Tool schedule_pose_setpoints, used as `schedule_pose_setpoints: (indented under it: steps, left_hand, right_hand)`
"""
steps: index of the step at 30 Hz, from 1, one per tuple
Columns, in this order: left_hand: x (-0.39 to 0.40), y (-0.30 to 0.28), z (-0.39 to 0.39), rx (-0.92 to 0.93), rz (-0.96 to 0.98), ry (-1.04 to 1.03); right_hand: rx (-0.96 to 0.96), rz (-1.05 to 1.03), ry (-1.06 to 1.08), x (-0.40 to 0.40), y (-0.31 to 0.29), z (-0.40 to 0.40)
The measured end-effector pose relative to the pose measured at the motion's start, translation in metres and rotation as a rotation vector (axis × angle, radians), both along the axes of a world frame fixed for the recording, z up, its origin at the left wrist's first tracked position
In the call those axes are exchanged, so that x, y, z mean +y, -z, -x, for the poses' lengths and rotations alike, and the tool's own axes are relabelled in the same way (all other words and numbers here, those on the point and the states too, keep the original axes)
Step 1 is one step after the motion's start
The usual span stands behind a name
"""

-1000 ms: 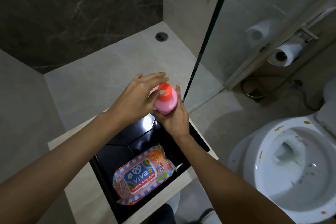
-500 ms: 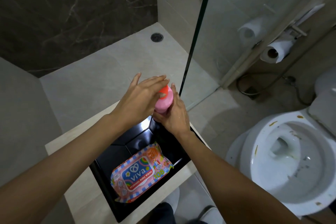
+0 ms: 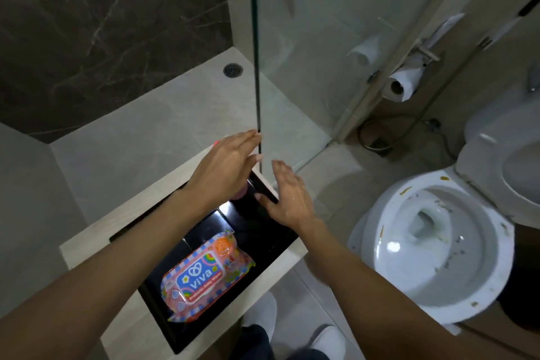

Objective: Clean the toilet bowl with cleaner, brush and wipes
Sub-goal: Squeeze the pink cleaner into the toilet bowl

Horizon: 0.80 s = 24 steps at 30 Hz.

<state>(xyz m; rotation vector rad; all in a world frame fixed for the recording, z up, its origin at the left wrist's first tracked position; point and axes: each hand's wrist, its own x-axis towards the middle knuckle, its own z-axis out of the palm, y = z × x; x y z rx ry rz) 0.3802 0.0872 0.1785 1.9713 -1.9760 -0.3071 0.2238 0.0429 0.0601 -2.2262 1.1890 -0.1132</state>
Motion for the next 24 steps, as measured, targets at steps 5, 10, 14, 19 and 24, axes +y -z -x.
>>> schedule_pose_setpoints:
  steps: [5,10,14,19,24]
  left_hand:
    - [-0.035,0.009,0.056,-0.243,-0.139,0.168]
    - [-0.075,0.027,0.127,-0.442,-0.513,0.177]
    - [-0.099,0.026,0.193,-0.401,-0.527,0.197]
    - [-0.125,0.018,0.272,-0.406,-0.507,0.307]
    - [-0.153,0.012,0.350,-0.433,-0.468,0.379]
  right_hand:
    - [0.190,-0.020,0.137,-0.023,-0.019,0.097]
    - [0.316,-0.017,0.318,-0.045,-0.040,0.187]
    - [0.377,-0.022,0.422,-0.051,-0.051,0.259]
    - [0.419,-0.064,0.538,-0.049,-0.063,0.348]
    - [0.435,-0.068,0.661,-0.044,-0.074,0.434]
